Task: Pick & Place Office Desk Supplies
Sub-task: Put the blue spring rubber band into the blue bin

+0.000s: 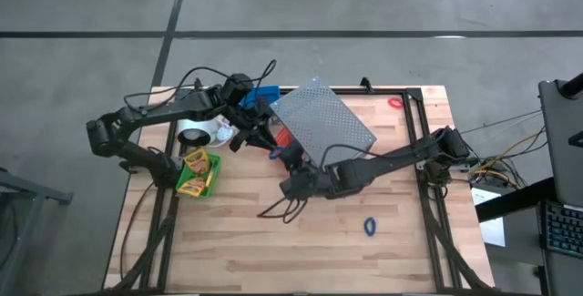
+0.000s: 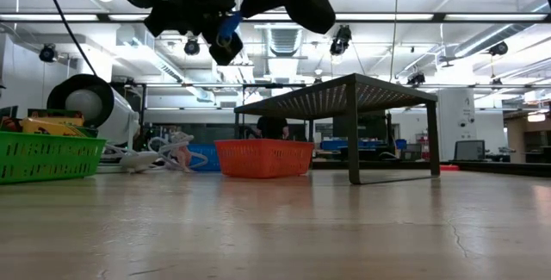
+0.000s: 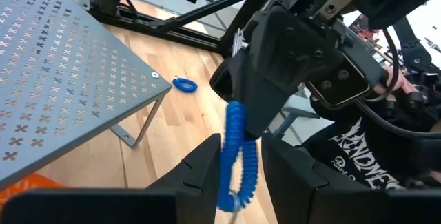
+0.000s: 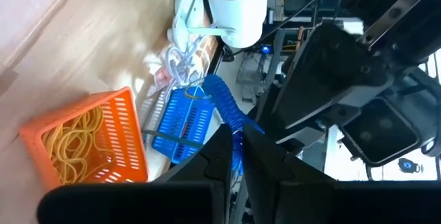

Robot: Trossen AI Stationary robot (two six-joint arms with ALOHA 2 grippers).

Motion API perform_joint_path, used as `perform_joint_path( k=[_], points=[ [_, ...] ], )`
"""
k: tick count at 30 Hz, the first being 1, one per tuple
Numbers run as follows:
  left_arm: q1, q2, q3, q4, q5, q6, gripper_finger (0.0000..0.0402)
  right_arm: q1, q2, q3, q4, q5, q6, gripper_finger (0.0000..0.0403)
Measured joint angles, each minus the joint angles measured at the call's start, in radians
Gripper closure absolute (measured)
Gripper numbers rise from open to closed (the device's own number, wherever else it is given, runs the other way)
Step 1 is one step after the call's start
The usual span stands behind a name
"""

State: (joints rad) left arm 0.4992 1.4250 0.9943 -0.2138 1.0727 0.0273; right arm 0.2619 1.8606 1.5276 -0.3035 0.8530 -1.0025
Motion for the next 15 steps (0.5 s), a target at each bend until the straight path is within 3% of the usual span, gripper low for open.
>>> perform_joint_path(
  k=[15],
  points=[
    [0.000, -0.001, 0.000, 0.000, -0.007, 0.000, 0.0290, -0.017, 0.000, 0.000, 0.057, 0.003, -0.030, 0.0381]
  ],
)
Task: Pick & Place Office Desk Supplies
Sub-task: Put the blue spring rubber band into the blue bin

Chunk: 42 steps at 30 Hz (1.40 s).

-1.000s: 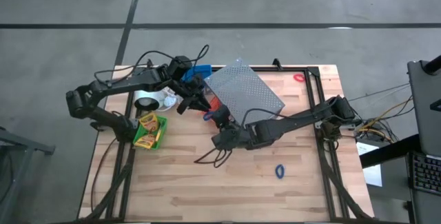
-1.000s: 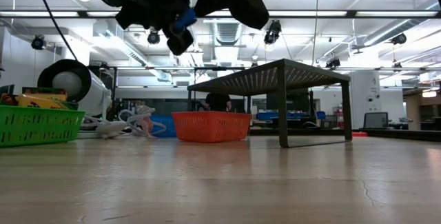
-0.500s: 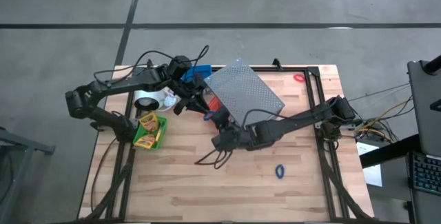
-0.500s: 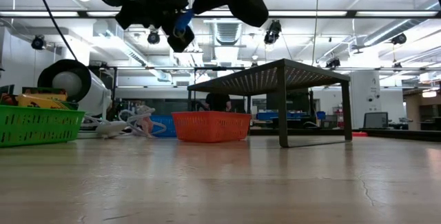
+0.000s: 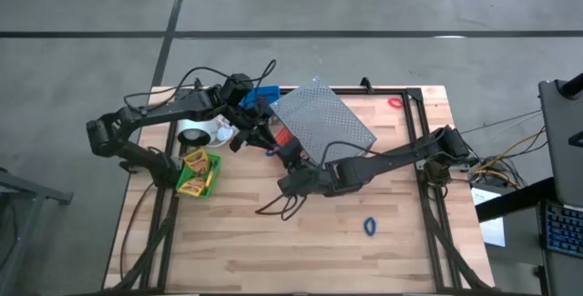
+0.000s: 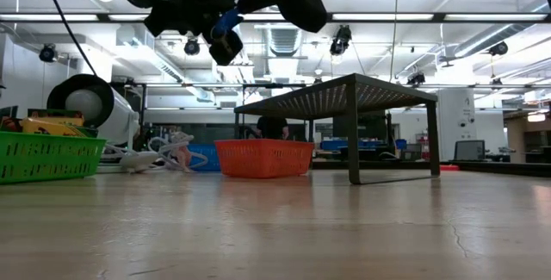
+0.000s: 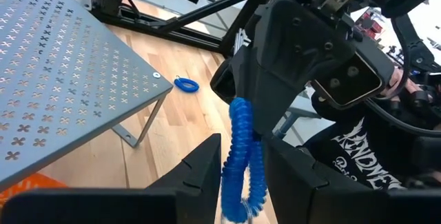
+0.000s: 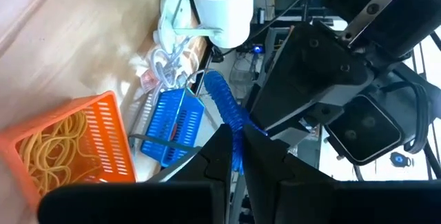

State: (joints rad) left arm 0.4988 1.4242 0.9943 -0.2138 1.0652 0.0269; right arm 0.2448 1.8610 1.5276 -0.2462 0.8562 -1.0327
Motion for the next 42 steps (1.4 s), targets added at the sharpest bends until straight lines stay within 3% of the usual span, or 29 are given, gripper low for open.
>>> perform_joint_path(
  k=[10, 23, 35, 42],
  points=[
    [-0.001, 0.000, 0.000, 0.000, -0.003, -0.037, 0.0296, -0.003, 0.000, 0.000, -0.001, 0.003, 0.002, 0.0381],
    [-0.001, 0.000, 0.000, 0.000, -0.003, -0.079, 0.0379, -0.003, 0.000, 0.000, -0.002, 0.002, 0.004, 0.0381],
    [-0.001, 0.000, 0.000, 0.000, -0.003, -0.080, 0.0381, -0.004, 0.000, 0.000, -0.002, 0.002, 0.054, 0.0381],
    [-0.001, 0.000, 0.000, 0.000, -0.003, -0.080, 0.0381, -0.004, 0.000, 0.000, -0.007, 0.002, -0.030, 0.0365]
  ],
)
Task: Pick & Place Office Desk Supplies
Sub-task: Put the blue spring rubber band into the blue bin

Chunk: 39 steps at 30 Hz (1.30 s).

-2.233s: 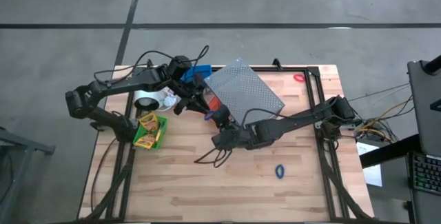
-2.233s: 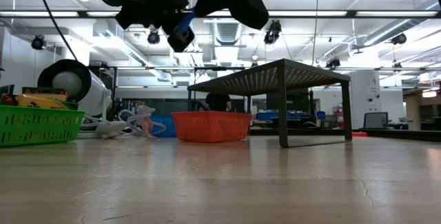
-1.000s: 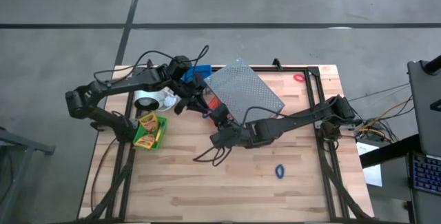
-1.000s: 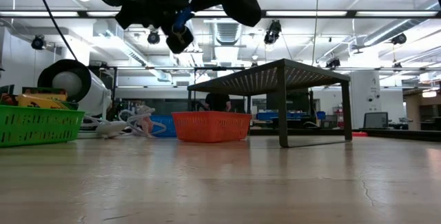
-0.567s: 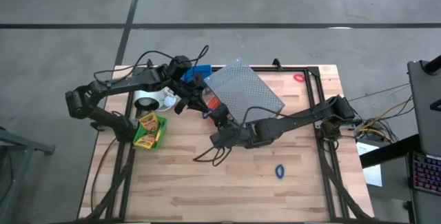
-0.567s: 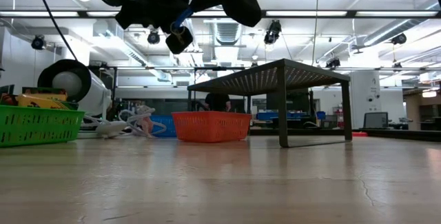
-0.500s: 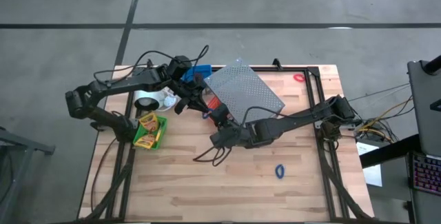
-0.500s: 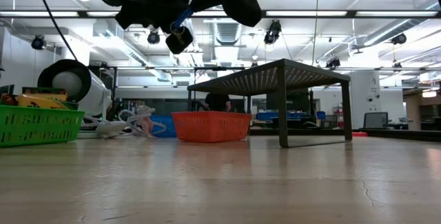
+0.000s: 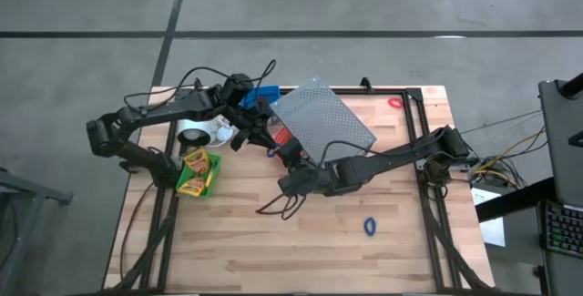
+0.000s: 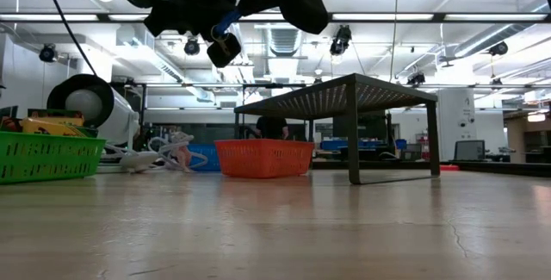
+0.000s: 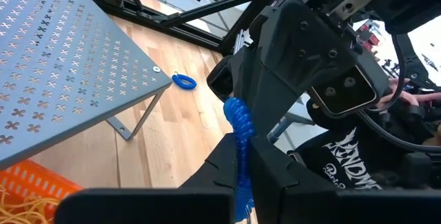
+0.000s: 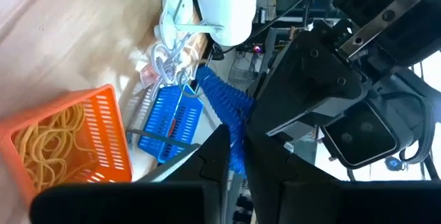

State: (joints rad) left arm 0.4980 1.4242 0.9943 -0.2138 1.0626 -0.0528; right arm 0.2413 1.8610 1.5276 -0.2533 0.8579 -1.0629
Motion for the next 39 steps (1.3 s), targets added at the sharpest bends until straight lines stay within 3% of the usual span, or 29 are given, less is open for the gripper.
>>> perform_joint_path(
  k=[15, 19, 26, 33, 39],
  points=[
    [0.001, 0.000, 0.000, 0.000, 0.000, 0.000, 0.0382, 0.000, 0.000, 0.000, 0.000, 0.000, 0.013, 0.0296],
    [0.001, 0.000, 0.000, 0.000, 0.000, 0.000, 0.0382, 0.000, 0.000, 0.000, 0.000, 0.000, 0.025, 0.0289],
    [0.012, 0.000, 0.000, -0.001, -0.004, -0.035, 0.0380, 0.001, 0.000, 0.000, -0.004, 0.006, 0.190, 0.0299],
    [0.083, -0.017, 0.000, -0.011, -0.128, -0.113, 0.0377, 0.003, -0.001, 0.000, -0.110, 0.087, 0.294, 0.0310],
    [0.150, -0.071, 0.002, -0.041, -0.249, -0.150, 0.0377, 0.003, -0.001, 0.000, -0.248, 0.092, 0.430, 0.0314]
  ],
)
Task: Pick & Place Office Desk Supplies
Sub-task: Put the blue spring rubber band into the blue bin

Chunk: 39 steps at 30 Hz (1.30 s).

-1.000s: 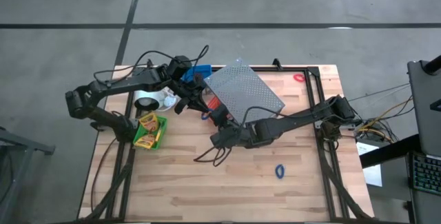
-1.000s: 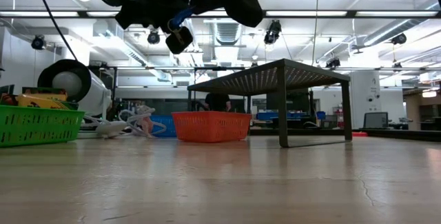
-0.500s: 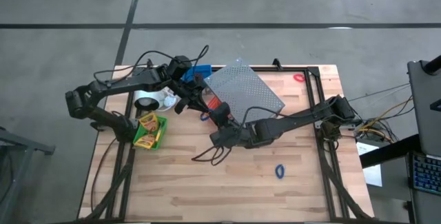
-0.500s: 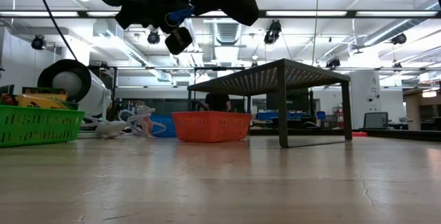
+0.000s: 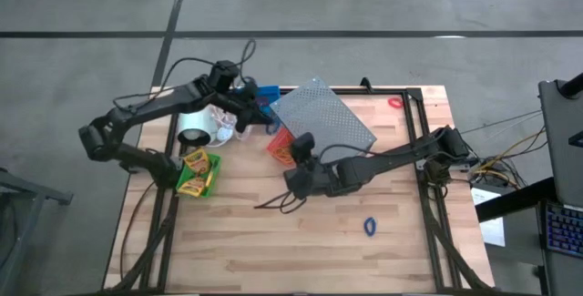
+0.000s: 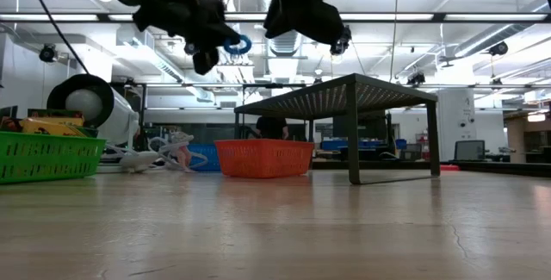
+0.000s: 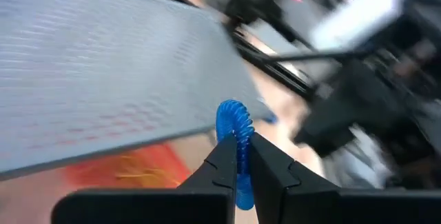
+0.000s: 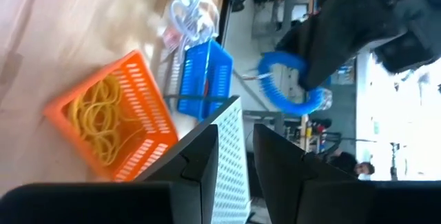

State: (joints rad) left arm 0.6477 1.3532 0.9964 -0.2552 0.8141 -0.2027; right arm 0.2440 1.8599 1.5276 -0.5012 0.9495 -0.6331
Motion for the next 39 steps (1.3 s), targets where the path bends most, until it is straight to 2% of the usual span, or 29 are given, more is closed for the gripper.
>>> perform_joint_path(
  k=[3, 7, 9, 10, 17, 21, 32, 39],
  points=[
    [0.011, -0.044, 0.000, -0.029, -0.203, -0.039, 0.0377, 0.000, 0.000, 0.000, -0.043, -0.001, 0.066, 0.0312],
    [0.008, -0.110, 0.002, -0.104, -0.605, -0.043, 0.0376, 0.000, 0.000, 0.000, -0.083, -0.004, 0.130, 0.0309],
    [0.009, -0.130, 0.002, -0.157, -0.731, -0.059, 0.0376, 0.000, -0.001, 0.000, -0.098, -0.004, 0.145, 0.0310],
    [0.011, -0.137, 0.002, -0.174, -0.758, -0.064, 0.0376, 0.000, -0.001, 0.000, -0.100, -0.004, 0.151, 0.0311],
    [0.023, -0.088, 0.048, -0.179, -0.777, 0.005, 0.0376, -0.004, -0.002, 0.000, -0.101, -0.005, 0.155, 0.0321],
    [0.050, 0.003, 0.109, -0.220, -0.818, 0.039, 0.0376, -0.008, -0.002, 0.000, -0.101, -0.006, 0.160, 0.0319],
    [0.128, 0.272, 0.244, -0.236, -0.847, 0.040, 0.0376, -0.022, -0.002, 0.000, -0.107, -0.007, 0.163, 0.0318],
    [0.139, 0.427, 0.288, -0.236, -0.870, 0.042, 0.0376, -0.032, -0.002, 0.000, -0.166, -0.007, 0.236, 0.0325]
  ],
)
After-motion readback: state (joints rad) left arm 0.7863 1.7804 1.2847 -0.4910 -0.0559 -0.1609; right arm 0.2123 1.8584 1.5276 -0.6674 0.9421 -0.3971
